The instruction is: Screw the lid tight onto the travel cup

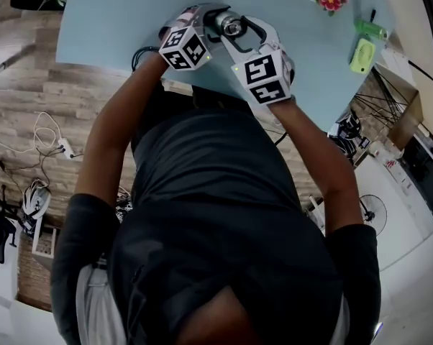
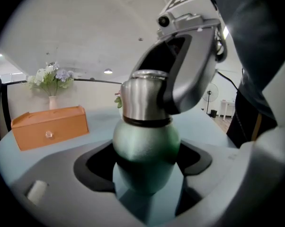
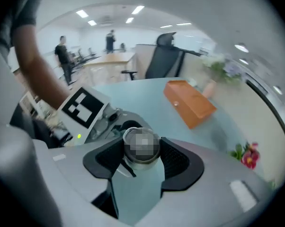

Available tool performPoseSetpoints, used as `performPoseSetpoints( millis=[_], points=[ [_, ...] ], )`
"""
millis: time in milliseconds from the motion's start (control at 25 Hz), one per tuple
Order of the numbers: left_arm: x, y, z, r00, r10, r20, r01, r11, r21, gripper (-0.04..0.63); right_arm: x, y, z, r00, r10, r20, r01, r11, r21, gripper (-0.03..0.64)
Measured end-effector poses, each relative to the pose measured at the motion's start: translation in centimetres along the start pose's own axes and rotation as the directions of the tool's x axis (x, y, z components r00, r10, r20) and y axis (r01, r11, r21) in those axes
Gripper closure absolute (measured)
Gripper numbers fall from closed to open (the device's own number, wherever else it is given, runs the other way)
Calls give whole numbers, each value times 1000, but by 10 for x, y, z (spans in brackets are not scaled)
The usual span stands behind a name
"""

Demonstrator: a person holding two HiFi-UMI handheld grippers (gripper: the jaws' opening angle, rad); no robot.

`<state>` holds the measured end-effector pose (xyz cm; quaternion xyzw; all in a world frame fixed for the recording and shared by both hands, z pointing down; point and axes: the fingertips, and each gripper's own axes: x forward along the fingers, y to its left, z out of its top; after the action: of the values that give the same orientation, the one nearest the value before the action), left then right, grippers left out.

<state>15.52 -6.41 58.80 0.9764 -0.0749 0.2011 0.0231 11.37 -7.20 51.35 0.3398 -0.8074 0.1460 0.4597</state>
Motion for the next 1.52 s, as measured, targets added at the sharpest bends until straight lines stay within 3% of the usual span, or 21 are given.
performPoseSetpoints(
  millis=[80, 160, 560, 720, 800, 880, 920, 1000, 1120, 1200, 1240, 1280, 1320, 1360, 1400, 1520],
  points=[
    [0, 0, 0, 1000, -1, 1, 1, 1000, 0, 170, -1, -4, 3, 993, -117, 35, 110, 983, 147, 374],
    [0, 1, 0, 1000, -1, 1, 1, 1000, -1, 170, -2, -5, 3, 986, -158, 42, 147, 969, 200, 374],
    [0, 0, 0, 1000, -1, 0, 1, 1000, -4, 170, -2, -5, 2, 988, -150, 36, 141, 973, 182, 374],
    [0, 1, 1, 1000, -1, 2, 1, 1000, -6, 170, -6, 0, 2, 999, -29, 17, 27, 990, 137, 371],
    [1, 1, 1, 1000, -3, 3, 3, 1000, -8, 170, -12, 6, 2, 997, 76, -6, -76, 996, 36, 350],
    [1, 1, 1, 1000, -5, 3, 5, 1000, -9, 170, -18, 11, -2, 984, 165, -60, -172, 975, -139, 339],
    [0, 1, 1, 1000, -5, 4, 5, 1000, -9, 170, -21, 11, -4, 977, 189, -96, -207, 948, -243, 339],
    [0, 1, 1, 1000, -5, 4, 5, 1000, -10, 170, -22, 6, -3, 964, 204, -168, -259, 856, -447, 339],
    [0, 2, 1, 1000, -4, 3, 4, 1000, -11, 170, -17, 6, -5, 929, 234, -287, -369, 639, -675, 340],
    [0, 1, 1, 1000, -3, 4, 3, 1000, -11, 170, -11, 11, -7, 904, 248, -349, -428, 488, -761, 342],
    [0, 1, 1, 1000, -3, 4, 3, 1000, -11, 170, -8, 12, -8, 895, 252, -369, -445, 430, -786, 342],
    [0, 1, 1, 1000, -3, 4, 3, 1000, -10, 170, -7, 14, -9, 886, 260, -384, -460, 391, -797, 360],
    [0, 1, 1, 1000, -2, 3, 2, 1000, -9, 170, -6, 15, -10, 877, 273, -395, -475, 375, -796, 382],
    [0, 1, 1, 1000, -2, 2, 2, 1000, -8, 170, -6, 16, -11, 870, 289, -400, -488, 385, -783, 382],
    [0, 1, 0, 1000, -1, 2, 1, 1000, -6, 170, -5, 16, -11, 865, 307, -396, -497, 422, -758, 383],
    [0, 0, 1, 1000, -1, 2, 1, 1000, -3, 170, -4, 14, -9, 875, 348, -337, -485, 615, -622, 383]
  ],
)
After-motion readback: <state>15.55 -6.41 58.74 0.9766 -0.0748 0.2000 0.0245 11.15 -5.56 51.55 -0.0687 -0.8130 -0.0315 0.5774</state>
